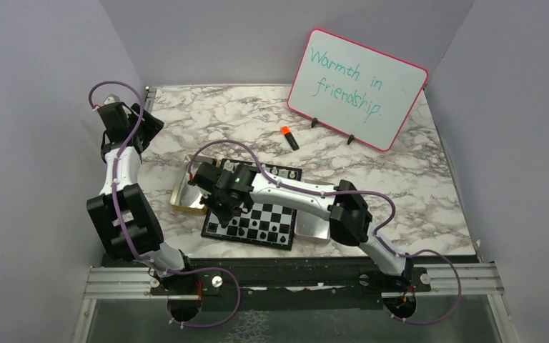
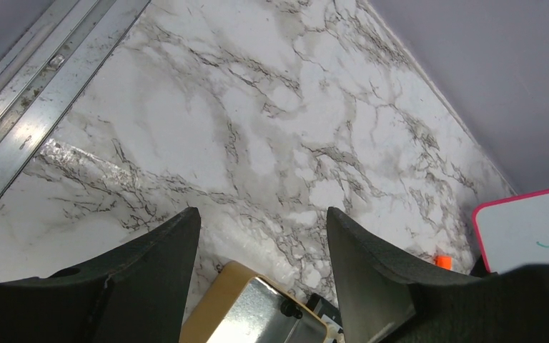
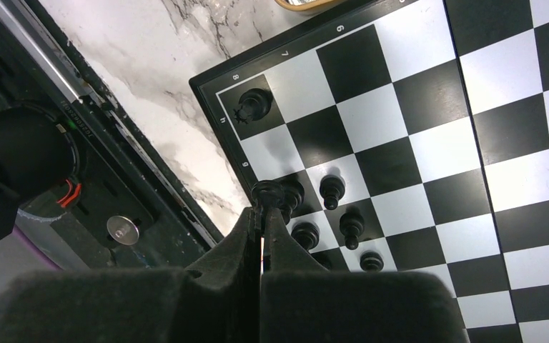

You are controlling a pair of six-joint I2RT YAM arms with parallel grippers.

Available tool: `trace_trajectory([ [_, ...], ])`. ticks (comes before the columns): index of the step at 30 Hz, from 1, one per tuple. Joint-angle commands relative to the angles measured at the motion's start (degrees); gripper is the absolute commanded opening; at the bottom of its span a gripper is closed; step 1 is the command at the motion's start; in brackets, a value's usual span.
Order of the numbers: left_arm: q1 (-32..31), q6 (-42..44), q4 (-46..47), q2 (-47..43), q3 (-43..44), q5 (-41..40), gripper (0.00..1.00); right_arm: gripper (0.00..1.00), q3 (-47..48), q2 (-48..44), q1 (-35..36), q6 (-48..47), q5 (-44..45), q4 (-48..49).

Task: Set up the chess pieces on the board
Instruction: Place the chess piece on the chessboard.

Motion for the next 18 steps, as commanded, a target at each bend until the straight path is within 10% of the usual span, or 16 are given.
trace_trajectory([
  [1, 0.2, 0.8, 2.3, -0.2, -0.7, 1.4, 0.66, 0.01, 1.5, 1.2, 0.7, 0.8, 0.2, -0.9],
  [18, 0.2, 0.8, 2.4, -0.4, -1.2, 1.7, 0.66, 0.03, 3.5, 4.8, 0.8, 1.4, -1.0, 0.2],
])
